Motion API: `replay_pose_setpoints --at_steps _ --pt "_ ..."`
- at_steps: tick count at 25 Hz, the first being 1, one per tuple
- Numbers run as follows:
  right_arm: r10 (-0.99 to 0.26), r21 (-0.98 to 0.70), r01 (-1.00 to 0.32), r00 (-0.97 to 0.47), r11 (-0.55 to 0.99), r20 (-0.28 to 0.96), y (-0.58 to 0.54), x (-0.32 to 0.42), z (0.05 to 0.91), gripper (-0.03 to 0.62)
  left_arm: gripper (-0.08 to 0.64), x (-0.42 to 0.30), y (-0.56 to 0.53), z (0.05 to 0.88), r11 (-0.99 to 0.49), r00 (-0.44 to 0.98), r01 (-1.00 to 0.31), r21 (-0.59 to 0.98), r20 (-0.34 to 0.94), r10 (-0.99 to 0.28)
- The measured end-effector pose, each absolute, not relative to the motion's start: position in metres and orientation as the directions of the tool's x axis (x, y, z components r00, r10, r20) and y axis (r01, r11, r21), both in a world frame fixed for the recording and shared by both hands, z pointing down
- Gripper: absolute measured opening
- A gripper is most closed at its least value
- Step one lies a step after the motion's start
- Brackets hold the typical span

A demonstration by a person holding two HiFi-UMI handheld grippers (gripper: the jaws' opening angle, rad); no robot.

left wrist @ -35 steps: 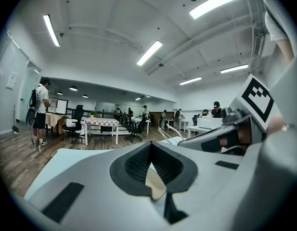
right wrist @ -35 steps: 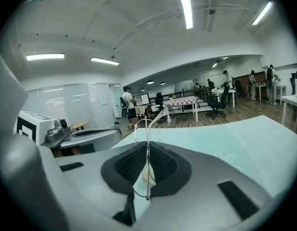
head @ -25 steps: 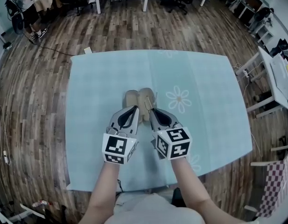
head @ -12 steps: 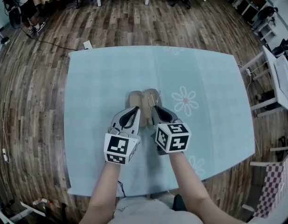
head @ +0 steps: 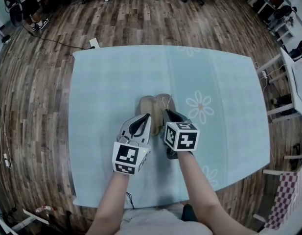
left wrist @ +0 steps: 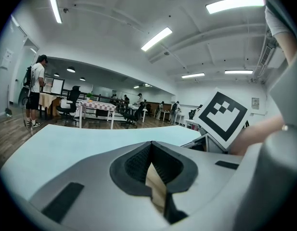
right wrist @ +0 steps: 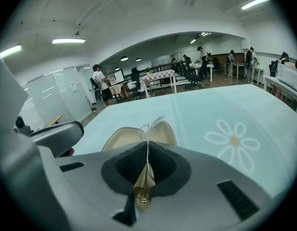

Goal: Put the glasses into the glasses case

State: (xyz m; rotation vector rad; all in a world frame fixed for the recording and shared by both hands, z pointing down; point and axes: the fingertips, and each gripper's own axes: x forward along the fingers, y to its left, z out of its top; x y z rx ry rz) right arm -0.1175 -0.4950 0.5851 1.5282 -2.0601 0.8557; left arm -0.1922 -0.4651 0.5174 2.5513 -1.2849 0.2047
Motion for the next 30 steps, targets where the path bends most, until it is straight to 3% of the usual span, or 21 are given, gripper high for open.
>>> replay_pose_setpoints --at_steps 12,14,22,26,30 --pt "-0.605 -0.134 -0.975 -0.216 0.179 0.766 -0.498 -0.112 0.605 0.023 0.008 -0.198 -0.472 0.519 -0.540 0.576 -0.817 0.201 0.256 -0.776" --pt "-0.607 -0.150 -0.973 -0.226 0.175 0.762 -0.498 -0.115 0.604 0.088 0.008 -0.199 -0.472 0.518 -0.537 0.572 -0.820 0.197 0.256 -0.780" --pt "-0.625 -0.206 -0.964 -0.266 0.168 0.734 -0.493 -0.119 0.590 0.135 0.008 -0.208 -0.466 0.511 -0.516 0.545 -0.838 0.176 0.254 -0.799" --pt "-0.633 -0.227 -0.958 -0.287 0.176 0.719 -0.486 -0.120 0.583 0.133 0.008 -0.209 -0.463 0.504 -0.517 0.543 -0.839 0.166 0.245 -0.803" --pt "-0.659 -0.213 -0.959 -0.284 0.188 0.696 -0.479 -0.119 0.570 0.040 0.008 -0.207 -0.456 0.493 -0.526 0.548 -0.837 0.152 0.232 -0.804"
